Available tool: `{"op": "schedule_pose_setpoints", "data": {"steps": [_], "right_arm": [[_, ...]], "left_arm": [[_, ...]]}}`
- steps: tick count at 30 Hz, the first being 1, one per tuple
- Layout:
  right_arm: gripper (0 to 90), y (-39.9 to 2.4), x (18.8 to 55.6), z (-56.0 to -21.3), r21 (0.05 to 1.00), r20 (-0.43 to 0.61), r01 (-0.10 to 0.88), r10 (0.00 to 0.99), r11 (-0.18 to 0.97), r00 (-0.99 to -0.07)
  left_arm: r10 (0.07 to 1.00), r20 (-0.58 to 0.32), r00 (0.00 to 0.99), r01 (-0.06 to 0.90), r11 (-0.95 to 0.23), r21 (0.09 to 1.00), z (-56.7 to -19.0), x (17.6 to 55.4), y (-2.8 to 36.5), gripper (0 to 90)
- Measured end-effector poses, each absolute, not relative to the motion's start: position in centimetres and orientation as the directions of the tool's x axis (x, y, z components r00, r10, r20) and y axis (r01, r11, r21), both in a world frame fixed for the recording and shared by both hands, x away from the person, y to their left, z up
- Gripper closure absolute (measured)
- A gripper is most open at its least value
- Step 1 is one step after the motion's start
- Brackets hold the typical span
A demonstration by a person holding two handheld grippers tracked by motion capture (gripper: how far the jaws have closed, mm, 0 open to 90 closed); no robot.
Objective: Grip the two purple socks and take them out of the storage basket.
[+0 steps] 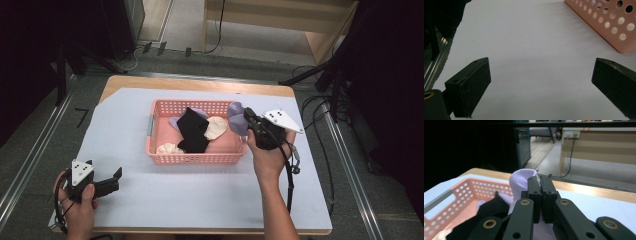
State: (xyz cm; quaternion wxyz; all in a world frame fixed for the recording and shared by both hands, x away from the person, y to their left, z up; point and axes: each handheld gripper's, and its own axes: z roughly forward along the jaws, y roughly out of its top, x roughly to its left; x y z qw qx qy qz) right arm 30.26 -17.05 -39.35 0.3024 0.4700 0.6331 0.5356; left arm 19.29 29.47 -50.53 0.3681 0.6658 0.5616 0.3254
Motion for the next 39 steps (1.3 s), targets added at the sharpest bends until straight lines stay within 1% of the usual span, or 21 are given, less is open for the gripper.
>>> {"op": "schedule_pose_setpoints", "data": {"steps": [5,10,11,14,15,18,20,21,22,23,24,26,27,29,30,31,32,34,35,36,39], "right_arm": [[88.3,-18.9,30.1,-39.6,0.962,0.120,0.270,0.934,-0.027,-0.335],[88.3,-21.2,29.9,-40.8,0.957,0.125,0.288,0.952,-0.040,-0.281],[88.3,-22.2,29.9,-41.6,0.952,0.124,0.302,0.958,-0.042,-0.257],[88.3,-23.1,29.8,-42.4,0.948,0.121,0.314,0.965,-0.043,-0.234],[88.3,-23.9,29.8,-43.3,0.940,0.132,0.337,0.968,-0.054,-0.213],[88.3,-25.0,29.7,-44.8,0.925,0.138,0.375,0.974,-0.061,-0.181],[88.2,-25.3,29.7,-45.2,0.923,0.134,0.381,0.975,-0.059,-0.175],[87.6,-26.0,29.7,-46.1,0.909,0.149,0.409,0.979,-0.080,-0.140],[87.6,-26.0,29.7,-46.1,0.909,0.149,0.409,0.979,-0.080,-0.140],[78.3,-26.3,29.4,-46.4,0.898,0.193,0.420,0.976,-0.132,-0.104],[78.3,-26.3,29.4,-46.4,0.898,0.193,0.420,0.976,-0.132,-0.104],[68.3,-26.5,29.3,-46.3,0.900,0.221,0.402,0.972,-0.169,-0.085],[67.9,-26.4,29.2,-46.1,0.904,0.213,0.393,0.974,-0.166,-0.081],[66.9,-25.9,29.3,-45.4,0.908,0.210,0.387,0.973,-0.160,-0.091],[65.6,-25.0,29.5,-44.8,0.912,0.206,0.383,0.971,-0.146,-0.119],[65.6,-25.0,29.5,-44.8,0.912,0.206,0.383,0.971,-0.146,-0.119],[64.9,-23.9,29.9,-44.2,0.919,0.186,0.378,0.970,-0.115,-0.159],[64.7,-23.4,30.0,-44.0,0.920,0.180,0.379,0.969,-0.104,-0.172],[64.4,-22.7,30.2,-43.7,0.919,0.181,0.382,0.965,-0.098,-0.188],[63.9,-20.9,30.7,-43.3,0.920,0.178,0.384,0.958,-0.081,-0.223],[63.2,-19.5,31.1,-43.1,0.919,0.169,0.390,0.952,-0.059,-0.256]], "left_arm": [[0.987,0.020,0.157,0.508,-0.098,0.856,-50.5,19.3,29.5,3.0],[0.987,0.022,0.157,0.510,-0.100,0.854,-50.5,19.3,29.5,3.0],[0.987,0.022,0.157,0.510,-0.100,0.854,-50.5,19.3,29.5,3.1],[0.987,0.022,0.157,0.509,-0.100,0.855,-50.5,19.3,29.5,3.1],[0.987,0.023,0.157,0.509,-0.100,0.855,-50.5,19.3,29.4,3.1],[0.988,0.024,0.155,0.510,-0.101,0.854,-50.5,19.3,29.4,3.1],[0.988,0.024,0.155,0.511,-0.101,0.854,-50.5,19.3,29.4,3.1],[0.988,0.024,0.155,0.512,-0.101,0.853,-50.5,19.3,29.4,3.1],[0.988,0.024,0.155,0.512,-0.101,0.853,-50.5,19.3,29.4,3.1],[0.988,0.023,0.154,0.511,-0.099,0.854,-50.5,19.3,29.4,3.1],[0.988,0.023,0.154,0.511,-0.100,0.854,-50.5,19.3,29.4,3.1],[0.988,0.025,0.155,0.513,-0.102,0.852,-50.5,19.3,29.4,3.1],[0.988,0.026,0.155,0.514,-0.103,0.852,-50.5,19.3,29.4,3.1],[0.987,0.026,0.156,0.514,-0.104,0.852,-50.5,19.3,29.4,3.1],[0.987,0.025,0.156,0.512,-0.103,0.853,-50.5,19.3,29.4,3.1],[0.987,0.025,0.156,0.512,-0.103,0.853,-50.5,19.3,29.4,3.1],[0.987,0.025,0.156,0.511,-0.103,0.853,-50.5,19.3,29.4,3.1],[0.987,0.025,0.156,0.510,-0.102,0.854,-50.5,19.3,29.4,3.1],[0.987,0.024,0.156,0.510,-0.102,0.854,-50.5,19.3,29.4,3.1],[0.987,0.024,0.156,0.510,-0.101,0.854,-50.5,19.3,29.4,3.1],[0.987,0.022,0.157,0.510,-0.100,0.854,-50.5,19.3,29.5,3.1]]}}
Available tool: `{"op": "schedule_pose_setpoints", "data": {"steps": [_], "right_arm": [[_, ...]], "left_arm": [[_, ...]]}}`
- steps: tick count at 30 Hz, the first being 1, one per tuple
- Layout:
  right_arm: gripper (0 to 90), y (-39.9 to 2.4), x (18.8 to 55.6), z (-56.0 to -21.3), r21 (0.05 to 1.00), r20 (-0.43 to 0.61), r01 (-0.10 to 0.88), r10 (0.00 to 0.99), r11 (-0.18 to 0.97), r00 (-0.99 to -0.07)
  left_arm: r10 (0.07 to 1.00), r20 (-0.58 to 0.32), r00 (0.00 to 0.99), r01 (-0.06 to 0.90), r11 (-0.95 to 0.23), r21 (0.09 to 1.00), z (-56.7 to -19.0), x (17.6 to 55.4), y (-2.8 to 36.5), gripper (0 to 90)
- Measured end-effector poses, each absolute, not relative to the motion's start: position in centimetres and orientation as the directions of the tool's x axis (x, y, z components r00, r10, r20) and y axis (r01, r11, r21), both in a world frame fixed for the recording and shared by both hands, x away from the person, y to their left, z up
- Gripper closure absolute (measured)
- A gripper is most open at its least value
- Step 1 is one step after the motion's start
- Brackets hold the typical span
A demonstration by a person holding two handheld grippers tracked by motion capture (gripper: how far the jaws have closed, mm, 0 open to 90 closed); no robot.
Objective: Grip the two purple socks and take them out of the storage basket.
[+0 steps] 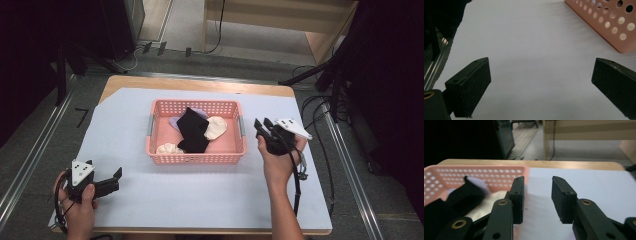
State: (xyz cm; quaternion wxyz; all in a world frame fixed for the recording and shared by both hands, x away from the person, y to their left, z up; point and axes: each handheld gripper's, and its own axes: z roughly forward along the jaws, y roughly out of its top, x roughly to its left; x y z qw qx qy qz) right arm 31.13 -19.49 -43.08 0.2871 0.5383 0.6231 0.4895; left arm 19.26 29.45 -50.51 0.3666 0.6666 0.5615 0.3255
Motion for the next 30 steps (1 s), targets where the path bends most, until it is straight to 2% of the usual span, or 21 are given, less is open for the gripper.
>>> {"op": "schedule_pose_setpoints", "data": {"steps": [2,10,14,18,20,21,23,24,25,27,30], "right_arm": [[60.8,-16.7,32.0,-42.8,0.914,0.163,0.404,0.935,-0.024,-0.314],[49.2,-10.2,33.5,-43.7,0.872,0.188,0.485,0.874,0.061,-0.448],[46.4,-7.7,34.0,-44.5,0.838,0.193,0.536,0.858,0.108,-0.476],[47.4,-6.6,34.2,-44.7,0.818,0.199,0.560,0.846,0.134,-0.494],[49.8,-6.0,34.3,-44.9,0.806,0.200,0.572,0.838,0.155,-0.508],[56.6,-5.5,34.3,-45.1,0.792,0.199,0.584,0.827,0.181,-0.526],[60.2,-5.5,34.4,-45.1,0.787,0.208,0.588,0.816,0.188,-0.539],[66.5,-5.4,34.4,-45.1,0.781,0.235,0.596,0.794,0.189,-0.560],[78.2,-5.3,34.3,-45.1,0.774,0.220,0.599,0.799,0.207,-0.559],[88.7,-5.5,34.3,-45.1,0.766,0.202,0.605,0.812,0.218,-0.548],[90.0,-5.9,34.4,-45.0,0.760,0.166,0.611,0.842,0.223,-0.513]], "left_arm": [[0.987,0.020,0.160,0.512,-0.100,0.853,-50.5,19.3,29.5,3.1],[0.987,0.017,0.161,0.512,-0.098,0.854,-50.5,19.3,29.5,3.1],[0.987,0.016,0.161,0.511,-0.097,0.854,-50.5,19.3,29.5,3.1],[0.987,0.015,0.161,0.511,-0.096,0.854,-50.5,19.3,29.5,3.2],[0.987,0.014,0.161,0.511,-0.096,0.854,-50.5,19.3,29.5,3.2],[0.987,0.015,0.161,0.512,-0.096,0.854,-50.5,19.3,29.5,3.2],[0.987,0.014,0.161,0.513,-0.095,0.853,-50.5,19.3,29.5,3.3],[0.987,0.013,0.161,0.513,-0.095,0.853,-50.5,19.3,29.5,3.4],[0.987,0.013,0.161,0.513,-0.095,0.853,-50.5,19.3,29.5,3.4],[0.987,0.013,0.160,0.513,-0.094,0.853,-50.5,19.3,29.5,3.4],[0.987,0.013,0.160,0.514,-0.094,0.853,-50.5,19.3,29.5,3.4]]}}
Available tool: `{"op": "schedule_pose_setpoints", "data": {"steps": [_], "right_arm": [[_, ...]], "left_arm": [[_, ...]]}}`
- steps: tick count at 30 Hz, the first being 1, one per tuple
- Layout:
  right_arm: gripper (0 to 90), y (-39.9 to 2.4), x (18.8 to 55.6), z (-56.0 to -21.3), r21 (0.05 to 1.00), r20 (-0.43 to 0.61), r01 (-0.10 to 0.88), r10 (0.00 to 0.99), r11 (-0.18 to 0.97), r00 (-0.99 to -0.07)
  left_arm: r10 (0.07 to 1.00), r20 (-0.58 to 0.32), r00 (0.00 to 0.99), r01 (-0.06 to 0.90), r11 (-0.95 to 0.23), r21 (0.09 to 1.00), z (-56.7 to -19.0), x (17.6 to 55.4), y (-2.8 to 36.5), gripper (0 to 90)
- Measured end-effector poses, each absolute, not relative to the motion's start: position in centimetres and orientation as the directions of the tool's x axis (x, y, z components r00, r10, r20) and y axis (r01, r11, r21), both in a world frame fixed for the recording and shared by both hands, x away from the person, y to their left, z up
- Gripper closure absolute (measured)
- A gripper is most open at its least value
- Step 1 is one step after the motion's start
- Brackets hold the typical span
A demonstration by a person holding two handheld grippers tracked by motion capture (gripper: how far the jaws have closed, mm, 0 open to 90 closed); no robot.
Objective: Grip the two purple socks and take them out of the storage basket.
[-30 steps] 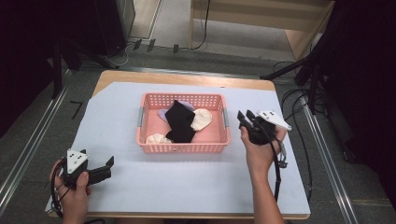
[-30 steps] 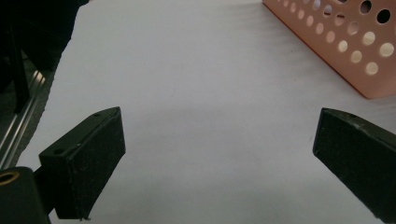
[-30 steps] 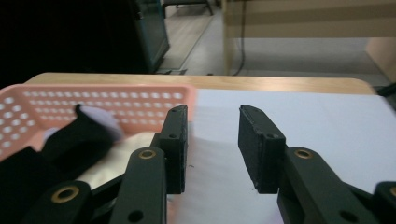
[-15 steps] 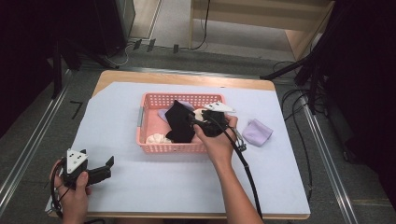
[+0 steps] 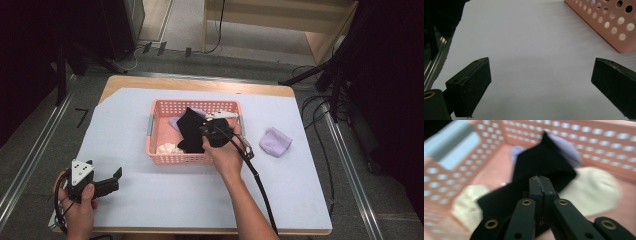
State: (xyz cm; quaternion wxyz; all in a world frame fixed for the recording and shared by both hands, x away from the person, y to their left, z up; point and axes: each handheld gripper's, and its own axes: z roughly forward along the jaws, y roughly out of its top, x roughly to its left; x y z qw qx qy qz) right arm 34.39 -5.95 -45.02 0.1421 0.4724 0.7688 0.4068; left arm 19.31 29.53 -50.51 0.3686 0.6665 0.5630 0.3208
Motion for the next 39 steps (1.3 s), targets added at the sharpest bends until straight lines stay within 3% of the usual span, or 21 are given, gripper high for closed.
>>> {"op": "schedule_pose_setpoints", "data": {"steps": [3,6,17,21,24,27,28,29,30,31,32,34,39], "right_arm": [[90.0,-7.4,34.8,-44.7,0.760,0.190,0.631,0.876,0.154,-0.442],[82.3,-7.8,35.1,-44.3,0.795,0.199,0.596,0.880,0.112,-0.431],[75.5,-5.6,38.7,-43.9,0.797,0.119,0.579,0.897,0.169,-0.425],[69.1,-5.2,40.8,-44.9,0.765,0.102,0.616,0.909,0.188,-0.404],[58.0,-4.7,42.4,-46.5,0.744,0.091,0.633,0.905,0.215,-0.416],[50.4,-4.4,43.4,-47.4,0.713,0.156,0.677,0.900,0.182,-0.407],[50.4,-4.4,43.4,-47.4,0.713,0.156,0.677,0.900,0.182,-0.407],[58.6,-4.2,43.9,-48.0,0.683,0.164,0.702,0.895,0.201,-0.416],[58.6,-4.2,43.9,-48.0,0.683,0.164,0.702,0.895,0.201,-0.416],[74.4,-4.4,44.1,-47.9,0.658,0.200,0.727,0.886,0.195,-0.418],[74.4,-4.4,44.1,-47.9,0.658,0.200,0.727,0.886,0.195,-0.418],[85.9,-4.4,43.5,-47.1,0.676,0.200,0.711,0.881,0.193,-0.429],[86.8,-4.0,42.2,-45.9,0.740,0.133,0.629,0.865,0.239,-0.485]], "left_arm": [[0.987,0.012,0.162,0.517,-0.095,0.850,-50.5,19.3,29.5,3.4],[0.987,0.012,0.161,0.520,-0.095,0.849,-50.5,19.3,29.5,3.4],[0.987,0.007,0.161,0.521,-0.091,0.849,-50.5,19.3,29.6,3.4],[0.987,0.000,0.162,0.518,-0.085,0.851,-50.5,19.3,29.7,3.4],[0.986,-0.004,0.164,0.517,-0.082,0.852,-50.5,19.3,29.7,3.4],[0.987,-0.005,0.163,0.518,-0.082,0.851,-50.5,19.3,29.7,3.4],[0.987,-0.005,0.163,0.518,-0.082,0.851,-50.5,19.3,29.7,3.4],[0.987,-0.005,0.163,0.519,-0.081,0.851,-50.5,19.3,29.7,3.4],[0.987,-0.005,0.163,0.519,-0.081,0.851,-50.5,19.3,29.7,3.4],[0.986,-0.007,0.164,0.519,-0.080,0.851,-50.5,19.4,29.7,3.4],[0.986,-0.009,0.165,0.520,-0.080,0.851,-50.5,19.4,29.7,3.4],[0.987,-0.012,0.162,0.520,-0.075,0.851,-50.5,19.4,29.7,3.4],[0.986,-0.009,0.166,0.521,-0.080,0.850,-50.5,19.4,29.7,3.5]]}}
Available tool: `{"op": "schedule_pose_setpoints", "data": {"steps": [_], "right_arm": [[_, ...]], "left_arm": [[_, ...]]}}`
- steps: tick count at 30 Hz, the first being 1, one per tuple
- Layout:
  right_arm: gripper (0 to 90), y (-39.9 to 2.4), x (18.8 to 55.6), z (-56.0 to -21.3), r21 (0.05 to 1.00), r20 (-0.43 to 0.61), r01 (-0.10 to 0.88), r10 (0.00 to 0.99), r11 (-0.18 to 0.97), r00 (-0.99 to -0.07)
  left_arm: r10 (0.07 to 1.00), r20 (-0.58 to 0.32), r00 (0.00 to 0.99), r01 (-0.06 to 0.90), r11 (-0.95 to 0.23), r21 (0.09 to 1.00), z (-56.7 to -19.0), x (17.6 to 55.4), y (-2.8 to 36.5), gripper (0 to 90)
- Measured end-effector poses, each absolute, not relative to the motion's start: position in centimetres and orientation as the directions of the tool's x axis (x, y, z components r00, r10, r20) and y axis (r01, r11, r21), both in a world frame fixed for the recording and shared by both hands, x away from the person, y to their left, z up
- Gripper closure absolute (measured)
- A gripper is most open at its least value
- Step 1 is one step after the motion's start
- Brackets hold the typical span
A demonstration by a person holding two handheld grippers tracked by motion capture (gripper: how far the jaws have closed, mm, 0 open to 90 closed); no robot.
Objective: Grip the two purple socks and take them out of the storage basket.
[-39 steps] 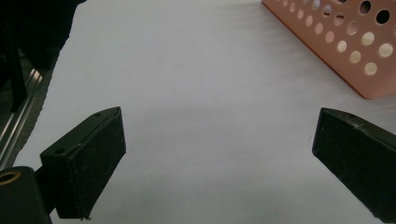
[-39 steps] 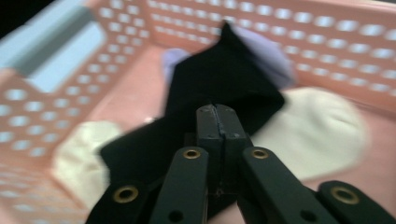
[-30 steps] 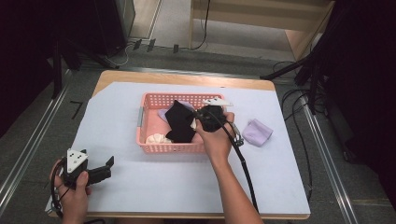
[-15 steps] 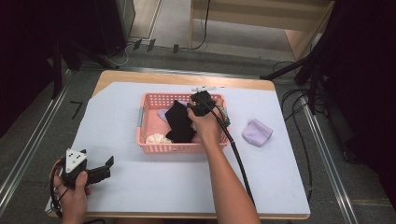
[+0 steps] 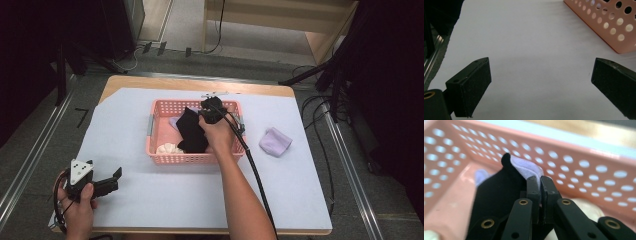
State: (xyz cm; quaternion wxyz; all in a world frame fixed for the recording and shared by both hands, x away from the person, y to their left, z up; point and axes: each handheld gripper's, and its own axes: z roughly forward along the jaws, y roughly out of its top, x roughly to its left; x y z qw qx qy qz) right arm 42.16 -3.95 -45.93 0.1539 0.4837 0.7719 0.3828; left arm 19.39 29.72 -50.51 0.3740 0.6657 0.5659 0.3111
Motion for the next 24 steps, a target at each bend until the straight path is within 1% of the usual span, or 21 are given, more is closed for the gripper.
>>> {"op": "schedule_pose_setpoints", "data": {"steps": [2,3,4,7,8,10,12,13,14,15,18,19,21,24], "right_arm": [[86.9,-4.0,41.2,-44.8,0.781,0.133,0.587,0.862,0.213,-0.490],[86.9,-4.0,41.2,-44.8,0.781,0.133,0.587,0.862,0.213,-0.490],[86.9,-4.2,40.5,-43.6,0.811,0.139,0.553,0.855,0.191,-0.499],[86.9,-4.4,40.0,-42.8,0.829,0.124,0.526,0.854,0.191,-0.506],[87.0,-4.7,39.4,-41.9,0.846,0.124,0.502,0.849,0.181,-0.515],[87.1,-4.9,39.2,-41.6,0.851,0.119,0.492,0.847,0.181,-0.518],[87.1,-5.2,38.6,-40.7,0.872,0.108,0.460,0.849,0.169,-0.518],[87.2,-5.6,38.1,-39.9,0.891,0.097,0.425,0.850,0.158,-0.519],[87.2,-5.6,38.1,-39.9,0.891,0.097,0.425,0.850,0.158,-0.519],[87.2,-5.8,37.6,-39.3,0.911,0.082,0.385,0.850,0.149,-0.521],[87.2,-6.0,37.2,-38.8,0.923,0.071,0.358,0.849,0.144,-0.524],[87.2,-6.3,36.7,-38.3,0.936,0.059,0.325,0.849,0.135,-0.524],[87.2,-6.5,36.6,-38.2,0.939,0.055,0.317,0.849,0.135,-0.525],[87.2,-7.2,36.1,-37.5,0.954,0.052,0.278,0.855,0.110,-0.516]], "left_arm": [[0.986,-0.009,0.166,0.521,-0.080,0.850,-50.5,19.4,29.7,3.5],[0.986,-0.009,0.166,0.521,-0.080,0.850,-50.5,19.4,29.7,3.4],[0.986,-0.009,0.164,0.521,-0.078,0.850,-50.5,19.4,29.7,3.4],[0.987,-0.008,0.163,0.523,-0.079,0.849,-50.5,19.4,29.7,3.4],[0.986,-0.004,0.165,0.522,-0.084,0.849,-50.5,19.4,29.7,3.4],[0.986,-0.003,0.165,0.522,-0.085,0.849,-50.5,19.4,29.7,3.4],[0.986,-0.002,0.166,0.522,-0.087,0.848,-50.5,19.4,29.6,3.4],[0.986,-0.002,0.166,0.522,-0.087,0.849,-50.5,19.4,29.6,3.4],[0.986,-0.002,0.166,0.522,-0.087,0.849,-50.5,19.4,29.6,3.4],[0.986,-0.002,0.166,0.521,-0.086,0.849,-50.5,19.4,29.6,3.4],[0.986,-0.001,0.167,0.521,-0.087,0.849,-50.5,19.4,29.6,3.4],[0.986,-0.001,0.167,0.521,-0.087,0.849,-50.5,19.4,29.6,3.5],[0.986,-0.001,0.167,0.522,-0.088,0.849,-50.5,19.4,29.6,3.4],[0.986,0.001,0.166,0.523,-0.089,0.848,-50.5,19.4,29.6,3.4]]}}
